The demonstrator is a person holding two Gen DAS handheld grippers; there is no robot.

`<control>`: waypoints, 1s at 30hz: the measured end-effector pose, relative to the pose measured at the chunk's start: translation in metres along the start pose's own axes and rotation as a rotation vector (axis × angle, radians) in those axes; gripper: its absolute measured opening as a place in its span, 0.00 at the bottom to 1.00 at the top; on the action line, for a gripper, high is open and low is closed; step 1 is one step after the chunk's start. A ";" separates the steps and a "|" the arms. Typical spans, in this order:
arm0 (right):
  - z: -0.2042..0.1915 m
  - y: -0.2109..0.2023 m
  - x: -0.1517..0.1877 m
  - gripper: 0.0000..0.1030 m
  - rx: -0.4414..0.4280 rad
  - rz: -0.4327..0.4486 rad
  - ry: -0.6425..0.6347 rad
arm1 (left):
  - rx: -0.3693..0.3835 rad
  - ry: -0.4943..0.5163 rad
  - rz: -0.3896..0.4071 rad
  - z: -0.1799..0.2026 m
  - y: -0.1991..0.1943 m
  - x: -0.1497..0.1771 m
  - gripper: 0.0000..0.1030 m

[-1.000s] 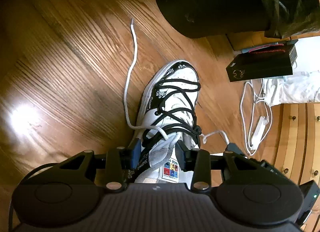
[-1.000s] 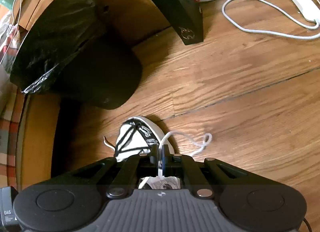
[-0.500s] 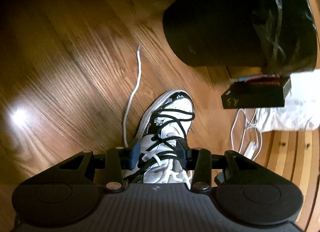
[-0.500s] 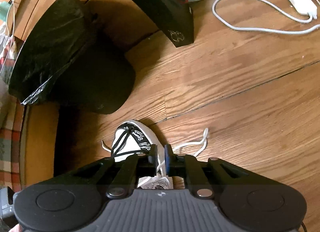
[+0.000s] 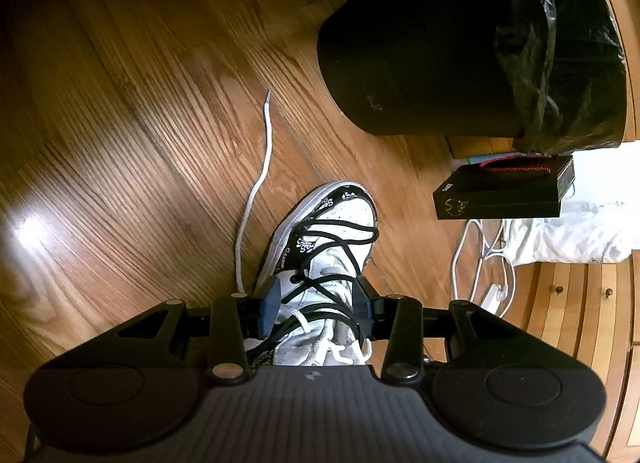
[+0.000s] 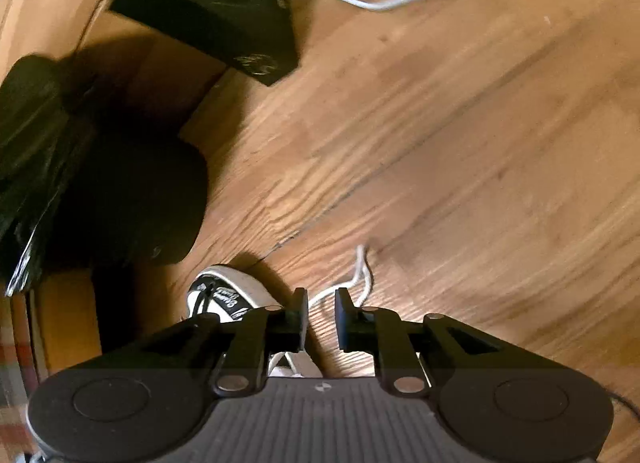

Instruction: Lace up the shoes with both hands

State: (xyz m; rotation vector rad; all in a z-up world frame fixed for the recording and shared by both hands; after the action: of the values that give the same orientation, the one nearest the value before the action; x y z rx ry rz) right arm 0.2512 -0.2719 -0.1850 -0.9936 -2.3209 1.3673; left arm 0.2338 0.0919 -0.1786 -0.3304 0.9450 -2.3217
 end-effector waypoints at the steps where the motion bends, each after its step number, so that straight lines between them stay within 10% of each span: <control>1: 0.000 0.003 -0.001 0.19 0.017 0.004 -0.001 | 0.003 -0.001 -0.001 0.000 0.000 0.000 0.42; 9: -0.050 0.023 0.007 0.19 0.111 -0.037 -0.390 | 0.020 -0.003 -0.005 0.004 -0.001 -0.003 0.42; 18: -0.085 0.038 0.070 0.19 0.301 -0.016 -1.433 | 0.020 0.003 0.011 0.006 -0.002 -0.005 0.47; 30: -0.081 0.054 0.078 0.19 0.317 -0.091 -1.654 | 0.025 0.008 0.015 0.009 -0.004 -0.008 0.47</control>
State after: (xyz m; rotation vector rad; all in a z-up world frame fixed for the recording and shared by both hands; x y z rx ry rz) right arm 0.2608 -0.1477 -0.1971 0.7532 -2.5842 2.9993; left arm 0.2424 0.0937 -0.1693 -0.3022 0.9184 -2.3208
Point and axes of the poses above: each gripper's, at about its wrist camera, not at the fingertips, and y roughly the way its jaws point, z to its right, x to its underside, the point moved 3 cm from there along y, roughly the way its jaws point, and after that the axes turned 5 degrees about x, right-handed, at the moved point
